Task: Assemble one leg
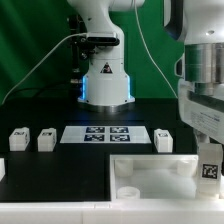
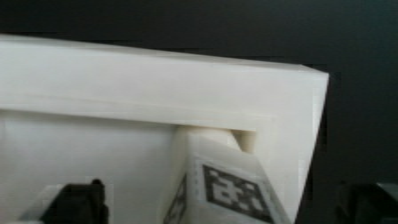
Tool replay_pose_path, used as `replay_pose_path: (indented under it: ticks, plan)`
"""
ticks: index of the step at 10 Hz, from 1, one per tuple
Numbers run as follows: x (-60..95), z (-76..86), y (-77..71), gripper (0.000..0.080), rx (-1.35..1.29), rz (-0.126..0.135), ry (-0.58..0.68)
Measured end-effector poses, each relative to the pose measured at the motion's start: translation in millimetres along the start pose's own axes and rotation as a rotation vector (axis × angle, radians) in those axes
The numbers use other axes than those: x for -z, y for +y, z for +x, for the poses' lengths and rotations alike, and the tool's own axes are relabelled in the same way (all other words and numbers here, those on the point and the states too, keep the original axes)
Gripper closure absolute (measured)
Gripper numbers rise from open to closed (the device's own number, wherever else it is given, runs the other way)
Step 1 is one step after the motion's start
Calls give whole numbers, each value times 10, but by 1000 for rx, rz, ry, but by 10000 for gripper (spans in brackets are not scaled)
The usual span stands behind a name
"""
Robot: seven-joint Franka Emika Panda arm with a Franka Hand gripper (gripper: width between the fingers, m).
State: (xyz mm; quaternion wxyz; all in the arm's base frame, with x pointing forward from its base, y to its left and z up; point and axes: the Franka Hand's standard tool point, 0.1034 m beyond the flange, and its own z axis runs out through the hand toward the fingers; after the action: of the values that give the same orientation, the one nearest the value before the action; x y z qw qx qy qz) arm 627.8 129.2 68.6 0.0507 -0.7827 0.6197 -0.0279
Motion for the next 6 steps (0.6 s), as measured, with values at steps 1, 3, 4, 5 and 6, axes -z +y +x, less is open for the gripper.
replay_pose_path:
  ticks: [1,3,4,5,6]
  plan:
    - [11,7,-1,154,190,1,2]
    - [13,14,-3,151,413,0,5]
    - [13,21,-4,151,526,0,6]
    - [17,27,-1,151,643,-11,8]
    - [55,44,-28,151,850,-52,14]
